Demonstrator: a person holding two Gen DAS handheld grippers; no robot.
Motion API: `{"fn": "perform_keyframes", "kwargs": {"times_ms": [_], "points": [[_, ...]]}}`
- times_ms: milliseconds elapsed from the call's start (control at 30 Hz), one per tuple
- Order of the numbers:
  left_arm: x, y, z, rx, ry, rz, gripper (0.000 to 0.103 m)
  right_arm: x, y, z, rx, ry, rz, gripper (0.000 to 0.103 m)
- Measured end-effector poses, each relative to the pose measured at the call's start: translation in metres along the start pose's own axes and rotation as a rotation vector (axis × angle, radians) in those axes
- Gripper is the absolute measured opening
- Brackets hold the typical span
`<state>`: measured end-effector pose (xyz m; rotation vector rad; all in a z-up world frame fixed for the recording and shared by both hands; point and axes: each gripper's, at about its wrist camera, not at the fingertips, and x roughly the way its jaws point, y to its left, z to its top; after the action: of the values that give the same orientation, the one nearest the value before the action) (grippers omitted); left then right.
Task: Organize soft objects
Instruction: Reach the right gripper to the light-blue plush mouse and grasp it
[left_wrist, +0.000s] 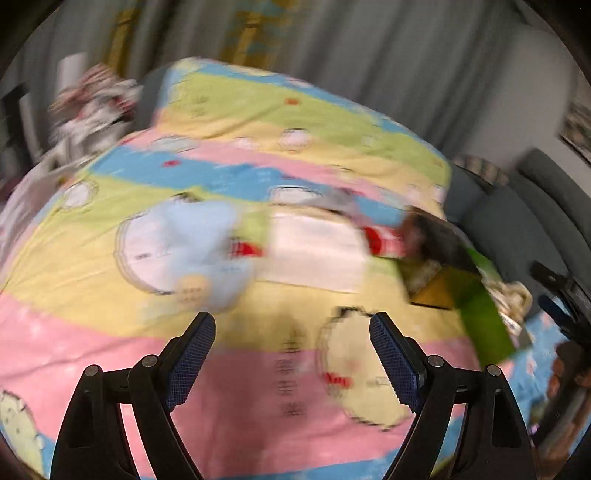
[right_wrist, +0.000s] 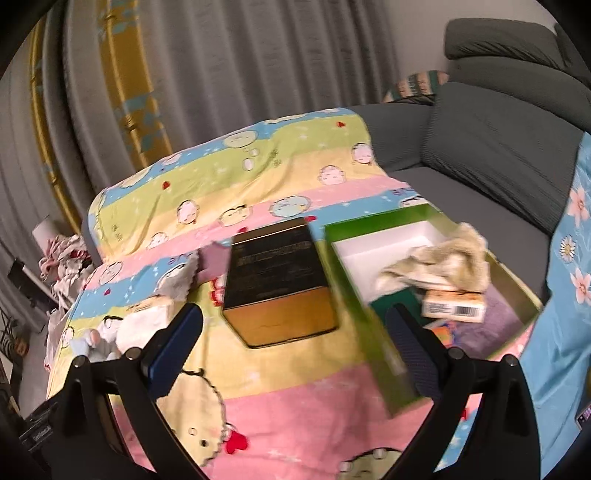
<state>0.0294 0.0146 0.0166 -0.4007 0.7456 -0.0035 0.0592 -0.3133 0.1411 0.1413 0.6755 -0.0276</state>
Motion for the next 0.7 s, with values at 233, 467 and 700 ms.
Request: {"fn": "perform_keyframes", "kwargs": {"times_ms": [233, 467, 700], "points": [[-0.011, 0.069, 0.013, -0.142, -0.042, 0.155, 0.086, 0.021, 0.067, -0.016, -0.070, 0.093, 0.237, 0.099], [-0.015, 0.107, 0.016, -0.236, -0.027, 0.216, 0.086, 0.072, 0.183, -0.044, -0.170, 0.305, 0.443, 0.099], [-0.023, 0.125, 0.017, -0.288, -0.026, 0.202, 0.086, 0.133, 0.270, -0.077, -0.238, 0.437, 0.443, 0.098]]}}
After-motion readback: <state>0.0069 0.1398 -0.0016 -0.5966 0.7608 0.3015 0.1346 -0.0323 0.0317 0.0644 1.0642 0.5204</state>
